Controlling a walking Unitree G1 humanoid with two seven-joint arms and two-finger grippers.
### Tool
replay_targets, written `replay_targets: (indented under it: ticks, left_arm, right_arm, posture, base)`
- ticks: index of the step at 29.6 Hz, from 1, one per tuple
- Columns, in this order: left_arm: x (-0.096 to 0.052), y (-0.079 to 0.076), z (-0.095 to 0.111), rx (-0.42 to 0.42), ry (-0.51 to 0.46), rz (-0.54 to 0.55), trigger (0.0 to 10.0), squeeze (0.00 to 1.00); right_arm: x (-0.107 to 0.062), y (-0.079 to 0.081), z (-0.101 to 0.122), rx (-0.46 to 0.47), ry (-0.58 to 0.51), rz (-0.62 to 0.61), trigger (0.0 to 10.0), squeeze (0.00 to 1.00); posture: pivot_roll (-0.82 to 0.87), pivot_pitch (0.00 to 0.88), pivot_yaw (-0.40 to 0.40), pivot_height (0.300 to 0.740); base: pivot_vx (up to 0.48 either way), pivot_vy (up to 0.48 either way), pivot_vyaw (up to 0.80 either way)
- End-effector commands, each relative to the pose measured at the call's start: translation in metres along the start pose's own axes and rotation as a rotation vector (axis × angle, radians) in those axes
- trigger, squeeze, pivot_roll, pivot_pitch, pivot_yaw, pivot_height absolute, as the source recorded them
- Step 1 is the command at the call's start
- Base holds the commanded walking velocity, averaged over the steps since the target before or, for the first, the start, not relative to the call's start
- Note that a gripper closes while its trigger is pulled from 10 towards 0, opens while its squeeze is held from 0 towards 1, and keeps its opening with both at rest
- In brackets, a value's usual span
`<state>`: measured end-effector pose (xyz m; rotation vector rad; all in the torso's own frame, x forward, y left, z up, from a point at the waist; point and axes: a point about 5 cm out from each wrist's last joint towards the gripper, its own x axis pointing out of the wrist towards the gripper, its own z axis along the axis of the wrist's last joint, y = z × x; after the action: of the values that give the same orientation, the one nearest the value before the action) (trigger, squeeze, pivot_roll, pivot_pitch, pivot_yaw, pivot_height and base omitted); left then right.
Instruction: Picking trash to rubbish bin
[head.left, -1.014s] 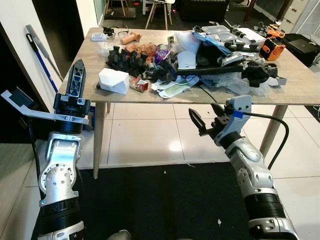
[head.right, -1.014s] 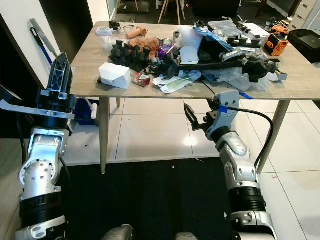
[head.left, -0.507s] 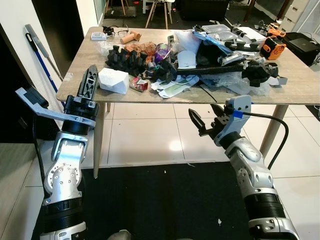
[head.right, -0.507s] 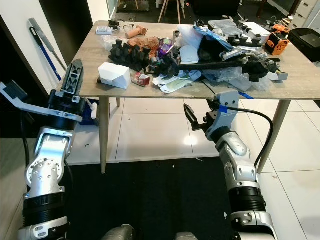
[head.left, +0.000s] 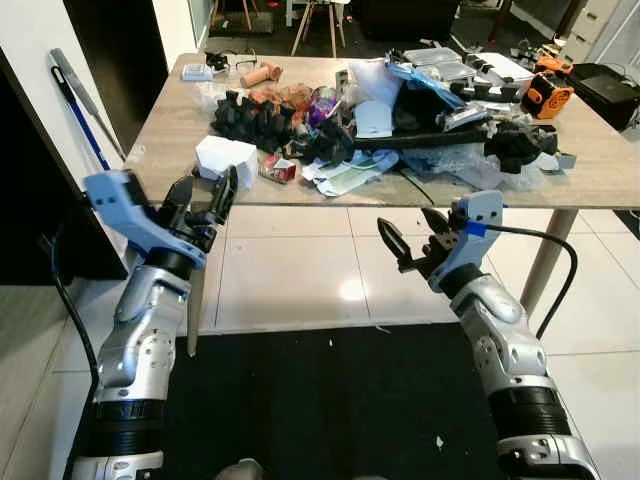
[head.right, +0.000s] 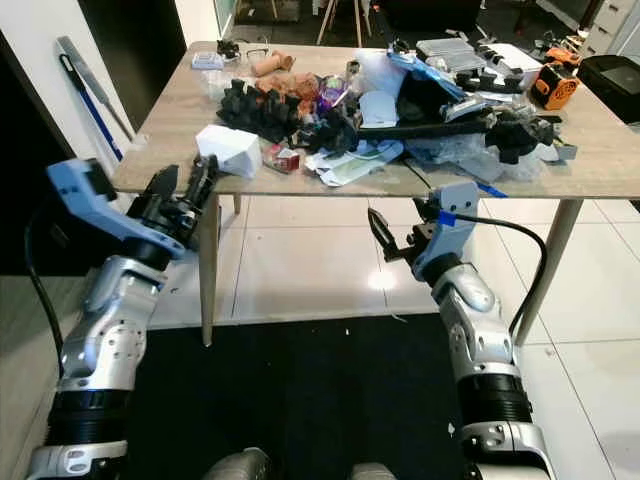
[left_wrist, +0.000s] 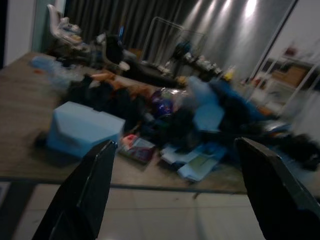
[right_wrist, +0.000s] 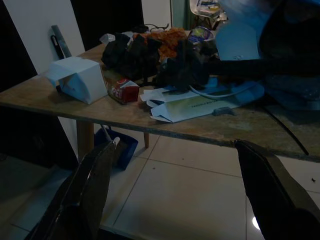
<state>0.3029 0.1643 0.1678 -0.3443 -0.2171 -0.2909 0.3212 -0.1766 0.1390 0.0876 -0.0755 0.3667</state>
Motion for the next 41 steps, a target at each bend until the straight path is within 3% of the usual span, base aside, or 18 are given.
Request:
replay_targets:
  ticks: [1, 4, 6, 11, 17, 26, 35, 41]
  left_arm:
    - [-0.002, 0.004, -0.005, 0.078, 0.03, 0.029, 10.0, 0.0]
    - [-0.002, 0.006, -0.006, 0.11, 0.038, 0.057, 10.0, 0.0]
    - [-0.002, 0.012, -0.007, 0.194, 0.05, 0.101, 10.0, 0.0]
    - [-0.003, 0.017, -0.01, 0.248, 0.07, 0.138, 10.0, 0.0]
    - [-0.005, 0.025, -0.01, 0.293, 0.061, 0.183, 10.0, 0.0]
    - [-0.004, 0.021, -0.011, 0.295, 0.049, 0.149, 10.0, 0.0]
    - [-0.003, 0.018, -0.009, 0.349, 0.044, 0.098, 10.0, 0.0]
    - [-0.004, 0.016, -0.009, 0.421, 0.054, 0.018, 10.0, 0.0]
  right_arm:
    - [0.001, 0.0, 0.002, 0.004, -0.002, 0.001, 10.0, 0.0]
    - [0.002, 0.0, 0.002, 0.003, -0.001, -0.001, 10.0, 0.0]
    - [0.002, 0.0, 0.003, 0.0, -0.001, -0.002, 10.0, 0.0]
    - [0.002, -0.002, 0.003, -0.011, 0.0, -0.006, 10.0, 0.0]
    - [0.002, -0.009, 0.007, -0.049, -0.005, -0.015, 10.0, 0.0]
    - [0.001, -0.008, 0.009, -0.082, -0.003, 0.009, 10.0, 0.0]
    - [-0.003, -0.005, 0.004, -0.104, 0.064, 0.133, 10.0, 0.0]
    - [-0.018, -0.009, 0.004, -0.107, 0.146, 0.303, 10.0, 0.0]
  posture:
    - [-0.06, 0.0, -0.012, 0.74]
    - [-0.06, 0.0, -0.013, 0.74]
    - [-0.06, 0.0, -0.013, 0.74]
    - [-0.06, 0.0, -0.015, 0.74]
    - [-0.06, 0.0, -0.013, 0.74]
    - [-0.06, 0.0, -0.014, 0.74]
    - [-0.06, 0.0, -0.015, 0.74]
    - [-0.06, 0.0, -0.014, 0.74]
  base:
    - [0.0, 0.0, 0.0]
    - [0.0, 0.0, 0.0]
    - [0.0, 0.0, 0.0]
    - [0.0, 0.0, 0.0]
    - [0.0, 0.0, 0.0]
    - [0.225, 0.0, 0.0]
    - [0.353, 0.0, 0.0]
    - [0.388, 0.0, 0.0]
